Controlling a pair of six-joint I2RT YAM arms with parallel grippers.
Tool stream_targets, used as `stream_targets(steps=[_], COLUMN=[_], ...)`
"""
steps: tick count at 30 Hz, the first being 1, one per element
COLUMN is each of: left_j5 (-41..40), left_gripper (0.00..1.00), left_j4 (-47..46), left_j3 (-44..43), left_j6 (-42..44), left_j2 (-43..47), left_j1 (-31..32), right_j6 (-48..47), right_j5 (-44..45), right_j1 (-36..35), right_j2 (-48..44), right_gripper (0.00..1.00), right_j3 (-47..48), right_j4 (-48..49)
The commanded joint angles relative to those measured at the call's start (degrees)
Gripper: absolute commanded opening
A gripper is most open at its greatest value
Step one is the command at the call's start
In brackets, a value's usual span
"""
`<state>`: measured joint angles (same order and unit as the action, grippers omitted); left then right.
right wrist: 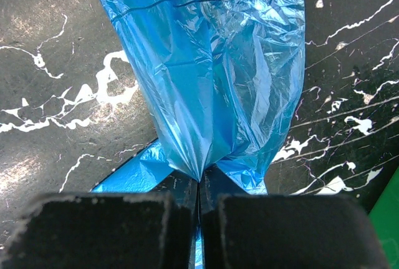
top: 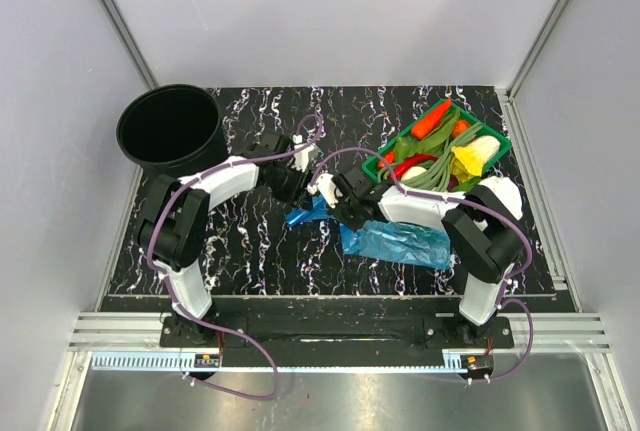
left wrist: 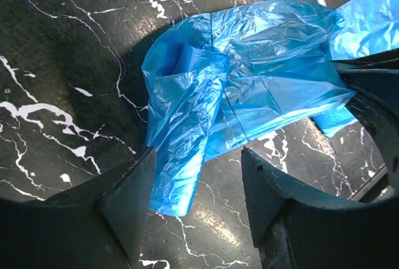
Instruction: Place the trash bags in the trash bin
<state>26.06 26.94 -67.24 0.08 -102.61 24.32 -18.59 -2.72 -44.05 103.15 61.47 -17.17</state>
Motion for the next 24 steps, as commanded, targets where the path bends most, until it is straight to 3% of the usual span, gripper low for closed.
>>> stream_targets(steps=[1,9,11,14,24], left_j5=[-4.96,-9.89,-10.07,-9.81,-8.31], left_gripper=[0.61,0.52,0.35,0.01,0.0], left_j4=[-3.29,-4.52,-4.53,-4.44,-4.62], left_j3=[-0.26,-1.57,-1.93,-2.37,-0.34], left_j6=[1.59,2.21,2.03,2.03,3.44], left_j2=[-1.63,-5.4,-6.46,-7.69,-3.39], left_j1=[1.43,4.6,5.12,5.22,1.71], right_j6=[0.75,0.4,-0.04,-1.27,-3.74], right_j5=[-1.41,-2.73,-3.25,-3.69,-0.09], right_j1=[0.55,0.46,0.55,0.55,2.74], right_j2=[-1.64,-2.17,-2.08,-1.82,-0.94], right_gripper=[0.0,0.0,0.0,0.0,0.0], right_j3=[0.05,-0.3,-0.04,0.49,1.19], right_j4=[0.65,0.12,-0.41,-1.72,-6.56])
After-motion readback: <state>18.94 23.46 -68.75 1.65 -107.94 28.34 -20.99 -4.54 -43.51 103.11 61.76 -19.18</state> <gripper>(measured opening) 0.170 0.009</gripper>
